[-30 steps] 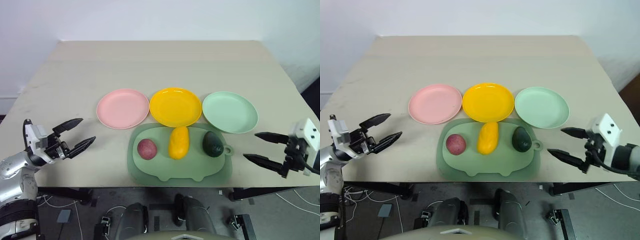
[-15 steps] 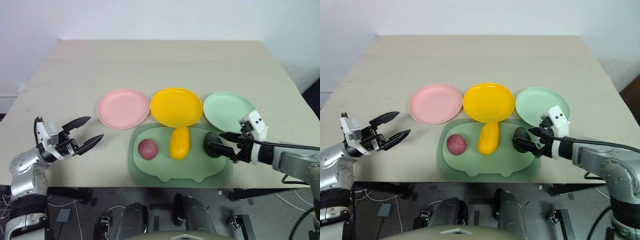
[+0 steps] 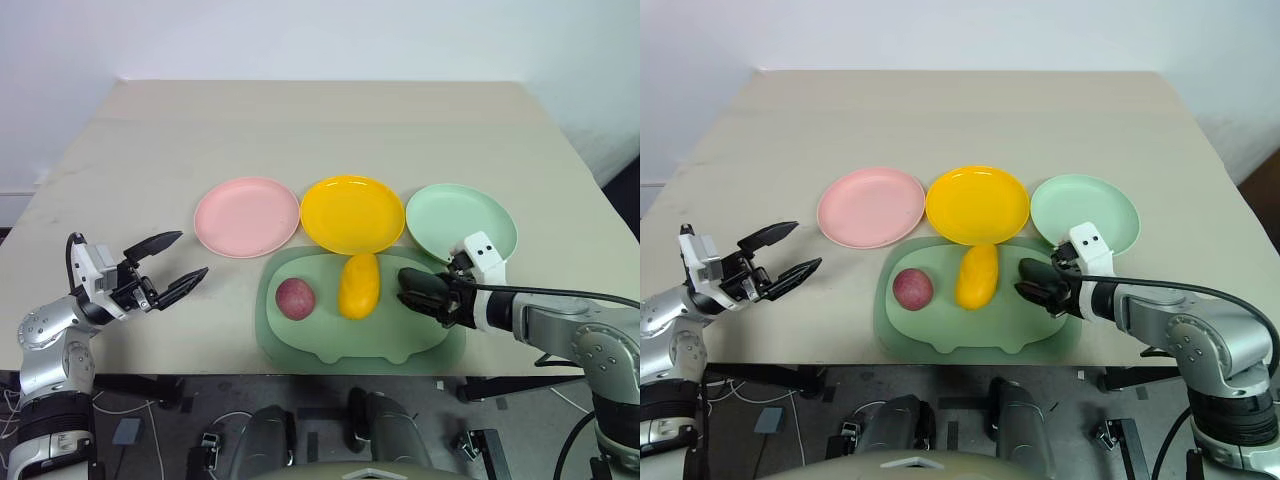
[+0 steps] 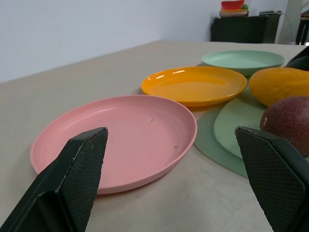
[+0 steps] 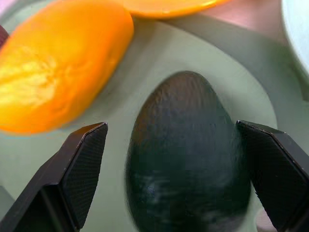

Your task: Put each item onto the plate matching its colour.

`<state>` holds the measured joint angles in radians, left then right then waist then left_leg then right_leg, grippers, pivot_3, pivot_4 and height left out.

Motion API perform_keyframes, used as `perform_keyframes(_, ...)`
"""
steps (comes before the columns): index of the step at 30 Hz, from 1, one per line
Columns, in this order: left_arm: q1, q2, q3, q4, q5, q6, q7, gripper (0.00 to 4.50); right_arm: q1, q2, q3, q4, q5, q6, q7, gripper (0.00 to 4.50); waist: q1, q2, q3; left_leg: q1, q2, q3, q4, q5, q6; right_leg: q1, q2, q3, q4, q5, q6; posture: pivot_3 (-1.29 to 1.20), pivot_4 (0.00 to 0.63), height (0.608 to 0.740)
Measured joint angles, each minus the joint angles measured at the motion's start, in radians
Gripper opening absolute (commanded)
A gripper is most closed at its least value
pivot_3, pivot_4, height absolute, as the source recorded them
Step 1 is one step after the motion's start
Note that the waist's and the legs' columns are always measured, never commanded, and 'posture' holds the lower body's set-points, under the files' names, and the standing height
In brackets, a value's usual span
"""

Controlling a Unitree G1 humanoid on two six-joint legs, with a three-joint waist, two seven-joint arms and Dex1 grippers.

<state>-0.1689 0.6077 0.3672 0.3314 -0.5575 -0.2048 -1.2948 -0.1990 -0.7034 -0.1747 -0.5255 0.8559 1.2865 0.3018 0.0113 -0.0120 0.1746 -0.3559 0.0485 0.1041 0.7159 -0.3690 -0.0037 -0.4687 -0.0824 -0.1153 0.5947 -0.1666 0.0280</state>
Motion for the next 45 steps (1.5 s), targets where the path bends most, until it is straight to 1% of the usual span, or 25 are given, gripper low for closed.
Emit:
perform_keyframes(6, 0.0, 0.001, 0.0, 0.0, 0.0, 0.0, 0.002, 4.43, 0.004, 0.007, 0.028, 0.003, -0.05, -0.021, 0.002, 4.5, -0.001, 0.0, 0.0, 0.0, 0.0, 0.0, 0.0, 0.0, 0.0, 0.0, 0.0, 0.0, 0.0, 0.0, 0.0, 0.0, 0.15, 0.737)
perform_keyframes(9, 0.0, 0.004, 0.0, 0.0, 0.0, 0.0, 0.0, 4.5, 0.004, 0.009, 0.047, 0.004, -0.068, -0.033, 0.013, 3.91, -0.001, 0.0, 0.0, 0.0, 0.0, 0.0, 0.0, 0.0, 0.0, 0.0, 0.0, 0.0, 0.0, 0.0, 0.0, 0.0, 0.15, 0.737)
perform_keyframes(11, -0.001, 0.008, 0.001, 0.001, 0.0, -0.001, -0.001, 4.5, 0.004, 0.009, 0.055, 0.004, -0.078, -0.042, 0.025, 3.23, -0.001, 0.0, 0.0, 0.0, 0.0, 0.0, 0.0, 0.0, 0.0, 0.0, 0.0, 0.0, 0.0, 0.0, 0.0, 0.0, 0.15, 0.737)
perform_keyframes(12, -0.001, 0.011, 0.001, 0.001, 0.0, -0.001, -0.001, 4.5, 0.004, 0.008, 0.057, 0.004, -0.081, -0.045, 0.03, 3.01, 0.0, 0.0, 0.0, 0.0, 0.0, 0.0, 0.0, 0.0, 0.0, 0.0, 0.0, 0.0, 0.0, 0.0, 0.0, 0.0, 0.15, 0.737)
perform_keyframes(15, -0.001, 0.016, 0.002, 0.001, 0.0, -0.001, 0.0, 4.5, 0.0, -0.004, 0.058, 0.004, -0.087, -0.055, 0.067, 3.01, 0.0, 0.0, 0.0, 0.0, 0.0, 0.0, 0.0, 0.0, 0.0, 0.0, 0.0, 0.0, 0.0, 0.0, 0.0, 0.0, 0.15, 0.737)
perform_keyframes(18, 0.0, 0.016, 0.002, 0.0, 0.0, -0.001, 0.001, 4.5, -0.042, -0.003, 0.014, 0.032, -0.058, -0.062, 0.111, 3.01, -0.001, 0.0, 0.0, 0.0, 0.0, 0.0, 0.0, 0.0, 0.0, 0.0, 0.0, 0.0, 0.0, 0.0, 0.0, 0.0, 0.15, 0.737)
perform_keyframes(21, 0.002, 0.016, 0.003, 0.0, -0.001, -0.001, 0.004, 4.5, -0.133, 0.013, -0.06, 0.12, -0.03, -0.074, 0.125, 3.01, -0.001, 0.0, 0.0, 0.0, 0.0, 0.0, 0.0, 0.0, 0.0, 0.0, 0.0, 0.0, 0.0, 0.0, 0.0, 0.0, 0.15, 0.737)
perform_keyframes(24, 0.006, 0.016, 0.004, -0.001, -0.001, -0.001, 0.012, 4.5, -0.22, 0.015, -0.097, 0.237, -0.056, -0.102, 0.108, 3.01, -0.002, 0.0, 0.0, 0.0, 0.0, 0.0, 0.0, 0.0, 0.0, 0.0, 0.0, 0.0, 0.0, 0.0, 0.0, 0.0, 0.15, 0.737)
perform_keyframes(27, 0.012, 0.016, 0.006, -0.005, -0.001, -0.001, 0.022, 4.5, -0.288, 0.019, -0.09, 0.375, -0.13, -0.155, 0.078, 3.01, -0.001, 0.0, 0.0, 0.0, 0.0, 0.001, 0.0, 0.0, 0.0, 0.0, 0.0, 0.0, 0.0, 0.0, 0.0, 0.0, 0.15, 0.737)
perform_keyframes(30, 0.027, 0.013, 0.008, -0.032, -0.001, -0.001, 0.036, 4.5, -0.35, 0.027, -0.038, 0.54, -0.234, -0.245, 0.065, 3.01, -0.005, 0.0, 0.0, 0.0, 0.0, 0.002, 0.0, 0.0, 0.0, 0.0, 0.0, 0.0, 0.0, 0.0, 0.0, 0.0, 0.15, 0.737)
perform_keyframes(34, 0.04, 0.013, 0.008, -0.044, -0.001, -0.001, 0.05, 4.5, -0.361, 0.043, 0.032, 0.649, -0.327, -0.317, 0.079, 3.01, -0.008, 0.001, 0.001, -0.001, 0.0, 0.003, -0.001, 0.0, 0.0, -0.001, 0.0, -0.001, 0.0, 0.0, 0.0, 0.0, 0.15, 0.737)
perform_keyframes(36, 0.044, 0.013, 0.009, -0.048, -0.002, -0.001, 0.055, 4.5, -0.364, 0.048, 0.051, 0.669, -0.348, -0.335, 0.092, 3.76, -0.011, 0.001, 0.001, -0.001, 0.0, 0.003, -0.001, 0.0, 0.0, -0.001, 0.0, 0.0, 0.001, 0.0, 0.0, 0.0, 0.15, 0.737)
perform_keyframes(38, 0.049, 0.013, 0.011, -0.051, -0.005, -0.001, 0.057, 4.5, -0.375, 0.048, 0.06, 0.682, -0.376, -0.343, 0.101, 4.39, -0.013, 0.002, 0.001, -0.001, 0.0, 0.002, -0.001, 0.0, 0.0, -0.001, 0.0, 0.0, 0.001, 0.0, 0.0, 0.0, 0.15, 0.737)
perform_keyframes(39, 0.054, 0.014, 0.012, -0.051, -0.005, -0.001, 0.058, 4.5, -0.383, 0.046, 0.067, 0.688, -0.389, -0.346, 0.108, 4.45, -0.015, 0.002, 0.001, -0.001, 0.0, 0.002, -0.001, 0.0, 0.0, -0.001, 0.0, 0.0, 0.001, 0.0, 0.0, 0.0, 0.15, 0.737)
perform_keyframes(42, 0.057, 0.014, 0.013, -0.052, -0.006, -0.001, 0.059, 4.5, -0.386, 0.036, 0.072, 0.686, -0.405, -0.352, 0.141, 4.45, -0.022, 0.002, 0.001, -0.001, 0.0, 0.002, -0.001, 0.0, 0.0, -0.001, 0.0, -0.001, 0.0, 0.0, 0.0, 0.0, 0.15, 0.737)
perform_keyframes(45, 0.061, 0.015, 0.015, -0.064, -0.01, -0.001, 0.06, 4.5, -0.38, -0.01, 0.064, 0.627, -0.389, -0.331, 0.201, 4.45, -0.023, 0.003, 0.002, -0.001, 0.001, 0.001, -0.001, 0.0, 0.0, -0.002, 0.0, 0.0, 0.001, 0.0, 0.0, 0.0, 0.15, 0.737)
